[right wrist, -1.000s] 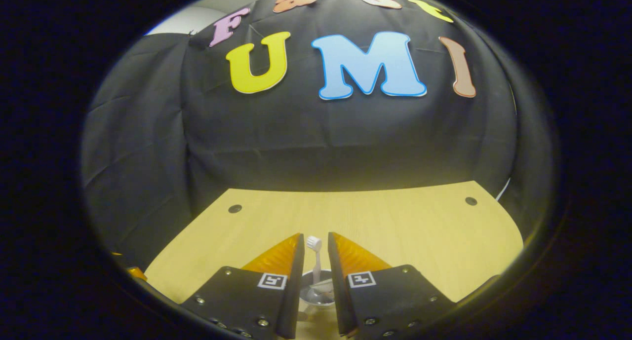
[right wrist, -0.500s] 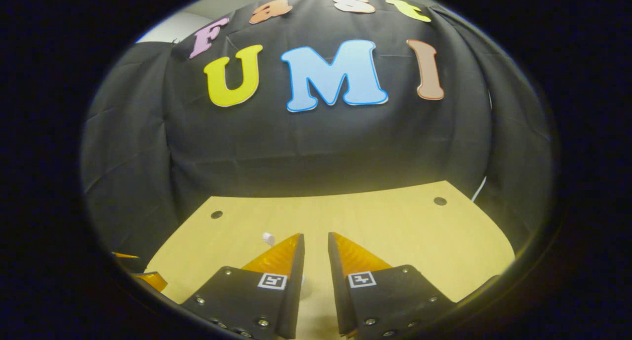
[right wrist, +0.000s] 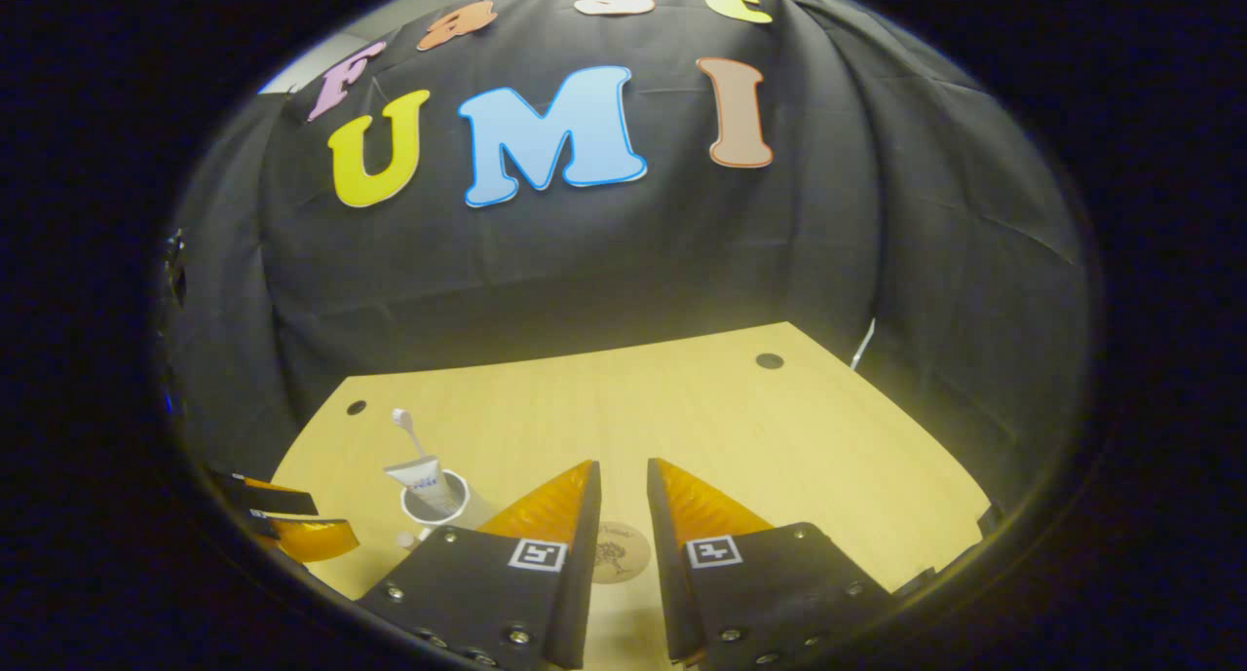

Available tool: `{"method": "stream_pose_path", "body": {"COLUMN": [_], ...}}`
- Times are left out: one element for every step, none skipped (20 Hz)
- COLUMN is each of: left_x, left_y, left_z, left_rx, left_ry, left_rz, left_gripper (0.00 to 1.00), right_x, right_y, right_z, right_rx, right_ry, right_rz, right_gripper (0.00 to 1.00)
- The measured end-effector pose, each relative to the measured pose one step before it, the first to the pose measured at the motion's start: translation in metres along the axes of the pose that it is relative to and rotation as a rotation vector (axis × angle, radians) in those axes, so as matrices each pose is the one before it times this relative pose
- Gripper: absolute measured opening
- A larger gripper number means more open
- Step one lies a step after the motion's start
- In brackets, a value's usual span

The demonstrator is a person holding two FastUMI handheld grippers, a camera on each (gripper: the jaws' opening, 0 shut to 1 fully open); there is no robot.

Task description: Put the toothbrush and toothpaste on the desktop into the cup, then pick up the cup and place it on the coaster on the desktop.

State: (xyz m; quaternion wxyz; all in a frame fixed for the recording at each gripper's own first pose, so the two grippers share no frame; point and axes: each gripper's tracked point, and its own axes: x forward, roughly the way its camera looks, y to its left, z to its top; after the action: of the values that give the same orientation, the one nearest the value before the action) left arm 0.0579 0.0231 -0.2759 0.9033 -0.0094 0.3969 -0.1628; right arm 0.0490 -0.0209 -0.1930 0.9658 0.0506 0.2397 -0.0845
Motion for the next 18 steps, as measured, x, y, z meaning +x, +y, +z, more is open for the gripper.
{"method": "stream_pose_path", "body": {"left_x": [0.00858,0.00492,0.00319,0.00524,0.00958,0.00705,0.00907,0.00669,0.00541,0.00462,0.00425,0.00355,0.00411,0.00227,0.00273,0.00017,0.00389,0.00355], "left_y": [-0.00197,0.00045,0.00052,0.00120,-0.00058,-0.00015,-0.00023,-0.00004,-0.00080,-0.00189,-0.00118,0.00025,0.00048,0.00026,-0.00011,0.00319,-0.00016,0.00089], "left_z": [-0.00305,-0.00157,-0.00285,-0.00201,-0.00208,-0.00173,-0.00129,0.00020,0.00188,0.00220,0.00084,0.00146,0.00229,0.00186,0.00161,0.00228,0.00072,0.00100], "left_rx": [0.00207,0.00299,0.00571,0.00767,0.00724,0.00669,0.00740,0.00874,0.00810,0.00802,0.00692,0.00760,0.00511,0.00407,0.00523,0.00316,0.00257,0.00113], "left_ry": [0.03546,0.03251,0.03525,0.03421,0.03988,0.03764,0.03427,0.02232,0.01642,0.01511,0.01402,0.01568,0.01433,0.01713,0.02164,0.01451,0.01343,0.01262], "left_rz": [-0.00535,-0.00199,-0.00195,0.00142,-0.00127,-0.00096,0.00315,0.00363,0.00194,0.00030,0.00492,0.00748,0.01031,0.00791,0.00139,0.00630,0.00502,0.00784], "left_gripper": [0.99,0.99,0.98,0.98,0.98,0.98,0.98,1.00,1.00,0.98,0.95,0.98,0.98,0.98,0.98,0.95,0.95,0.98], "right_x": [-0.00148,-0.00136,-0.00055,-0.00012,0.00007,0.00038,0.00022,0.00098,0.00050,0.00208,0.00203,0.00204,0.00143,0.00215,0.00413,0.00293,0.00254,0.00252], "right_y": [-0.00961,-0.00900,-0.00907,-0.00699,-0.00710,-0.00509,-0.00565,-0.00383,-0.00434,-0.00310,-0.00255,-0.00236,-0.00154,-0.00064,-0.00246,-0.00213,-0.00179,-0.00191], "right_z": [-0.00332,-0.00274,-0.00267,-0.00280,-0.00302,-0.00269,-0.00282,-0.00198,-0.00232,-0.00107,-0.00216,-0.00139,-0.00232,-0.00150,-0.00047,0.00059,-0.00179,-0.00019], "right_rx": [0.00665,0.00669,0.00810,0.00862,0.00975,0.00921,0.00786,0.00568,0.00385,0.00335,0.00317,0.00442,0.00509,0.00631,0.00464,0.00228,0.00221,0.00218], "right_ry": [0.00669,0.00587,0.00615,0.00759,0.00744,0.00759,0.00707,0.00609,0.00666,0.00597,0.00654,0.00678,0.00880,0.00757,0.00640,0.00533,0.00489,0.00556], "right_rz": [-0.01414,-0.01448,-0.01329,-0.01146,-0.01049,-0.00891,-0.00728,-0.00686,-0.00520,-0.00501,-0.00400,-0.00212,-0.00094,0.00021,-0.00047,-0.00190,-0.00106,-0.00143], "right_gripper": [0.30,0.30,0.30,0.30,0.30,0.30,0.30,0.30,0.30,0.30,0.30,0.30,0.30,0.30,0.30,0.30,0.30,0.30]}}
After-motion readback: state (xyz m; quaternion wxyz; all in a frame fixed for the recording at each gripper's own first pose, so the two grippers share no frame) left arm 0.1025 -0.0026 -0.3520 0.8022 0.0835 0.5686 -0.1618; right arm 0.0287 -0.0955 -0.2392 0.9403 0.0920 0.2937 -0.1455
